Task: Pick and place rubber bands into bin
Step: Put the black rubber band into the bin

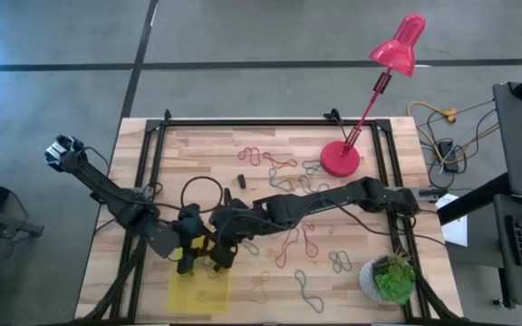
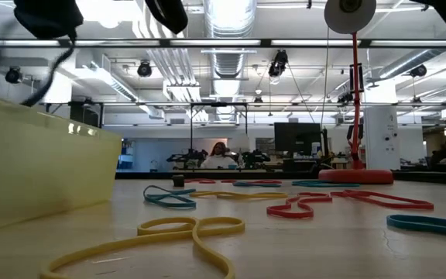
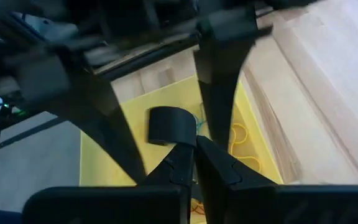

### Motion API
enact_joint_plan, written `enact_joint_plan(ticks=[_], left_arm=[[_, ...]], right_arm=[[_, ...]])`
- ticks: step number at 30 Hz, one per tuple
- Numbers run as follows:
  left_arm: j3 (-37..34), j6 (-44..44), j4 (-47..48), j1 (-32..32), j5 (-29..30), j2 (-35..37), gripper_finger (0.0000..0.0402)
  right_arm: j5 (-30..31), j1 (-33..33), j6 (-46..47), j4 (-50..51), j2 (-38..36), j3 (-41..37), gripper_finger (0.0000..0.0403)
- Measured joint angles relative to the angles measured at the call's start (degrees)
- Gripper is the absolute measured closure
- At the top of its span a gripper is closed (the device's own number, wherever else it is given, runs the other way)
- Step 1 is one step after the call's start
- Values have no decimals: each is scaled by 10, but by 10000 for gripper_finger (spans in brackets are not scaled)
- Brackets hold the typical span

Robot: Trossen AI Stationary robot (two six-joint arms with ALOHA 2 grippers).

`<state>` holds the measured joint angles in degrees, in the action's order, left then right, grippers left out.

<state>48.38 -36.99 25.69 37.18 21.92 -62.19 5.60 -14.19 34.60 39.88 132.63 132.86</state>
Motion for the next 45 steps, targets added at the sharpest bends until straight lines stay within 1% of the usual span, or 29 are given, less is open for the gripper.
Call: enact_joint_plan(ticks=[5,8,10,12,16,17,18,21,24,27,28,30,32,35,36,37,41,45], left_arm=[[0,0,0,-16,-1,-22,182],[0,19,1,-21,-2,-31,205],[0,36,2,-24,-2,-35,234],[0,48,4,-27,-3,-37,272],[0,64,5,-29,5,-37,367],[0,64,6,-30,10,-35,384],[0,66,7,-30,12,-33,391],[0,76,23,-30,16,-25,394],[0,73,74,-30,15,-17,400],[0,60,128,-30,3,-8,399],[0,58,145,-31,-10,-4,399],[0,49,162,-30,-56,0,399],[-1,33,173,-27,-132,2,399],[-14,2,149,-14,-248,-1,398],[-23,-2,130,-7,-268,-4,398],[-35,-12,111,1,-279,-6,398],[-73,-58,36,20,-283,-11,396],[-85,-78,18,20,-282,-5,367]], right_arm=[[0,0,10,-15,0,0,394],[-1,-1,10,-35,0,0,394],[-10,-2,13,-41,0,0,394],[-20,-2,17,-39,0,0,394],[-25,-2,26,-33,0,0,394],[-24,-2,28,-32,0,0,394],[-25,-2,30,-31,0,0,394],[-30,-5,36,-9,0,0,394],[-38,-6,57,43,-3,0,394],[-42,-8,59,100,-7,0,382],[-42,-9,59,117,-8,0,374],[-44,-13,59,154,-10,0,353],[-47,-17,59,198,-10,0,329],[-45,-24,55,269,-10,0,293],[-45,-28,55,289,-10,0,282],[-43,-32,54,307,-10,0,272],[-42,-48,50,361,-10,0,240],[-43,-70,44,396,-9,0,215]])
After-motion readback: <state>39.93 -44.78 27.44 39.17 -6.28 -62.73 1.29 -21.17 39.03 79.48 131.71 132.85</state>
